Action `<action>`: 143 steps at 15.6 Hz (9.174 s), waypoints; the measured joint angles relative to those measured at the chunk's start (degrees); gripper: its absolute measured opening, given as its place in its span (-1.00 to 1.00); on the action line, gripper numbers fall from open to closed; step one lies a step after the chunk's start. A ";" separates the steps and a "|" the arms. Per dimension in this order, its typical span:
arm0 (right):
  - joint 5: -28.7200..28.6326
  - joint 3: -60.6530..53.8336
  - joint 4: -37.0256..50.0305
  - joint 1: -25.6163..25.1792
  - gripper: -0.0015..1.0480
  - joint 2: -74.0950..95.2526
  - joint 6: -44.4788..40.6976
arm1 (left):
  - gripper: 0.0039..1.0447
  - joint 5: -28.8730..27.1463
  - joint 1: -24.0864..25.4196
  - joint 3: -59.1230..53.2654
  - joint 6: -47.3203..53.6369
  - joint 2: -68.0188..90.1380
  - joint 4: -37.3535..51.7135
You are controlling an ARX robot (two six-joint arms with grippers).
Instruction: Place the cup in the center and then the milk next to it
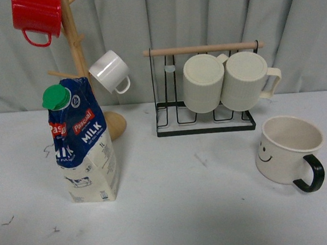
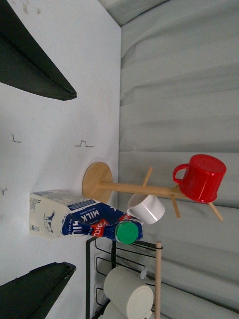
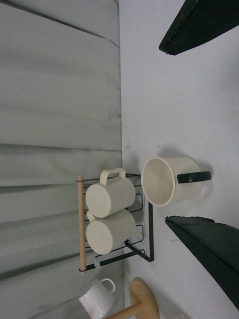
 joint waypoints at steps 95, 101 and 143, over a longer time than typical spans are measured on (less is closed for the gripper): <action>1.77 68.72 -3.32 17.31 -0.93 116.80 17.11 | 0.88 0.00 0.00 0.00 0.00 0.00 0.02; 1.68 69.29 -3.89 17.31 -0.86 117.63 16.70 | 0.88 0.00 0.00 0.00 0.00 0.00 0.00; 0.13 -0.02 18.97 -0.26 -0.96 18.29 0.15 | 0.88 0.00 0.00 0.00 0.00 0.00 0.00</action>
